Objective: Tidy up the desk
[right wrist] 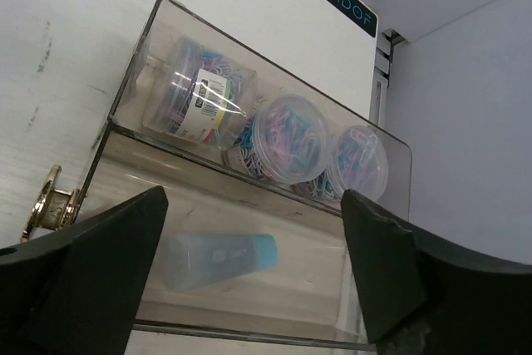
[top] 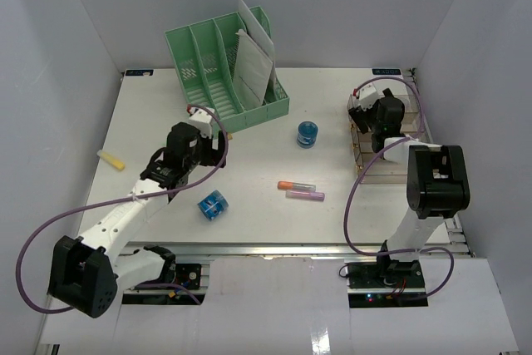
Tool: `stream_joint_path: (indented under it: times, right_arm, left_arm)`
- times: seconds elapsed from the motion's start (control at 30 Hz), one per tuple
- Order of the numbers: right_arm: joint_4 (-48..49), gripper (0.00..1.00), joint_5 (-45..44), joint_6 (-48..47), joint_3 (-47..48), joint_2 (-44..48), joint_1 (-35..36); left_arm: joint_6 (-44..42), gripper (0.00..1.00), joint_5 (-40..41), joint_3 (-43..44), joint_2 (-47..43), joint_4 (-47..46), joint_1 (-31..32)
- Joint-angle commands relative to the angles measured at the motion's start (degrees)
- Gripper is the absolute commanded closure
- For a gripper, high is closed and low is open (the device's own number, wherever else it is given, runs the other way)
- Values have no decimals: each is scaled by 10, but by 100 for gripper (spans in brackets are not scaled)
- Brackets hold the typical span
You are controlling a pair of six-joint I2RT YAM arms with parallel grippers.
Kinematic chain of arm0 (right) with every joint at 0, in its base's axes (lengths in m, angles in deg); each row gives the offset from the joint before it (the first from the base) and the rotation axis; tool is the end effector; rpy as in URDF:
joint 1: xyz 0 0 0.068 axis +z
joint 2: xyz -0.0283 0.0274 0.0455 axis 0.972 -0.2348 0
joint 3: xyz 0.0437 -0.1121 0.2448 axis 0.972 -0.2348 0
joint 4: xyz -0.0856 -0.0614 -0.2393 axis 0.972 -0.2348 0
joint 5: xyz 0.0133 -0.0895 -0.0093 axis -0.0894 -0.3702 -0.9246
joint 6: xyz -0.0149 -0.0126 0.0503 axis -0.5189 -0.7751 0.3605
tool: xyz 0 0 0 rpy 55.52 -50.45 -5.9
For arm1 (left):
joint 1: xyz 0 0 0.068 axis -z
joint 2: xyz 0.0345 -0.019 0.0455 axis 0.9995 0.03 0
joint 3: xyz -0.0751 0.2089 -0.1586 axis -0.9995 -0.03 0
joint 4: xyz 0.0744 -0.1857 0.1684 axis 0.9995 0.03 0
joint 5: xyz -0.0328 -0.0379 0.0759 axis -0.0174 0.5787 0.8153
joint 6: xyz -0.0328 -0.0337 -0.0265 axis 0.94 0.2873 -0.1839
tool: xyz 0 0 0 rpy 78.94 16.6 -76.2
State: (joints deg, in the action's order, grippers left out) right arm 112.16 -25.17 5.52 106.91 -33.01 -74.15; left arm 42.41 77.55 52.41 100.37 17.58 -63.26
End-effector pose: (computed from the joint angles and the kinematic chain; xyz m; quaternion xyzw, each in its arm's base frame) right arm 0.3832 0.0113 0.1988 -0.2325 0.7653 -0.2176 0.5595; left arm 0.2259 -0.1013 0.2679 0.1375 0.8549 -0.0772 0.4942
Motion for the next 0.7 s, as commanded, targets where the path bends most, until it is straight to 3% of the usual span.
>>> stream_joint_path:
  times: [0.0,0.1,0.2,0.27,0.37,0.47,0.53,0.67]
  right_arm:
    - [9,9,12,14,23,30,-1]
    - [-84,10,88,51,37,77,-1]
    - [-287,10,236,70,86,118,-9]
    - [-366,10,366,74,86,153,-10]
    - [-377,10,506,112,49,209,-10]
    - [-371,10,536,135,26,257,-10]
    - [-371,10,546,143,8,290,-10]
    - [-362,10,558,147,-13,306,-11]
  left_arm:
    - [97,2,-102,28,-2,-1,-93]
    - [197,2,-156,47,18,1,-171]
    - [277,5,-223,63,61,4,-246]
    - [345,8,-241,77,103,11,-297]
    - [424,13,-227,118,176,59,-337]
    - [476,21,-224,172,233,88,-354]
    - [518,27,-175,231,301,183,-356]
    - [584,23,-102,346,379,314,-355]
